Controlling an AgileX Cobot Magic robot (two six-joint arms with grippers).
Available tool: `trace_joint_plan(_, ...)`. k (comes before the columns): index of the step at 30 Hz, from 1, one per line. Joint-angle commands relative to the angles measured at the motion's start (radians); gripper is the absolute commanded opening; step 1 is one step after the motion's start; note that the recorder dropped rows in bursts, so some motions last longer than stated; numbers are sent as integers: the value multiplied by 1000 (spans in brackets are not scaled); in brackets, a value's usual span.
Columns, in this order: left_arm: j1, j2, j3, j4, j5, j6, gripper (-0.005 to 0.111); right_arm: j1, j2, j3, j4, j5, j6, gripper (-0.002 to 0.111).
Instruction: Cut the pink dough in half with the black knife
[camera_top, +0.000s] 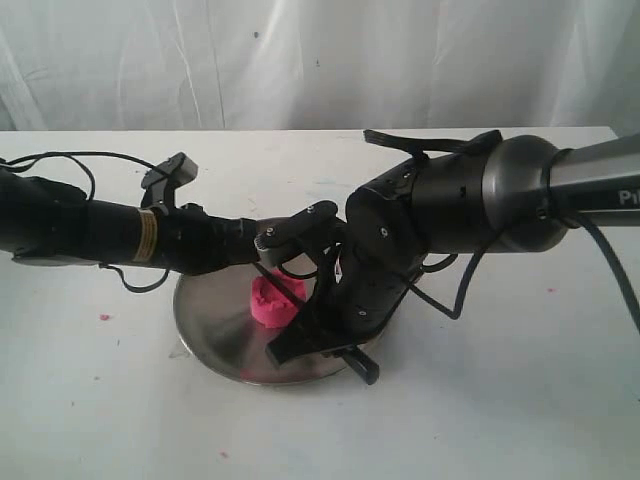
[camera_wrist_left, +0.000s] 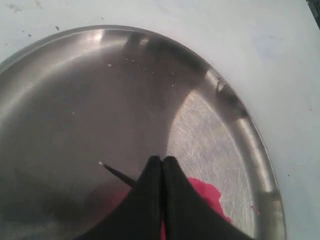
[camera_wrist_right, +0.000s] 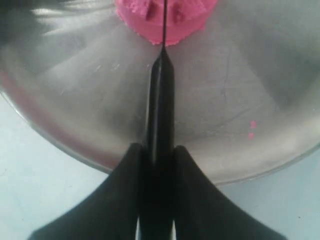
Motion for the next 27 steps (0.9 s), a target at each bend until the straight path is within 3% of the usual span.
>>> trace_joint_plan(1,-15,19,-26,-5,9,0,0,-3,0,0,2,12,-9,0)
trace_joint_plan(27,-47,21,-26,30,77,0,0,-3,0,0,2,26,-9,0)
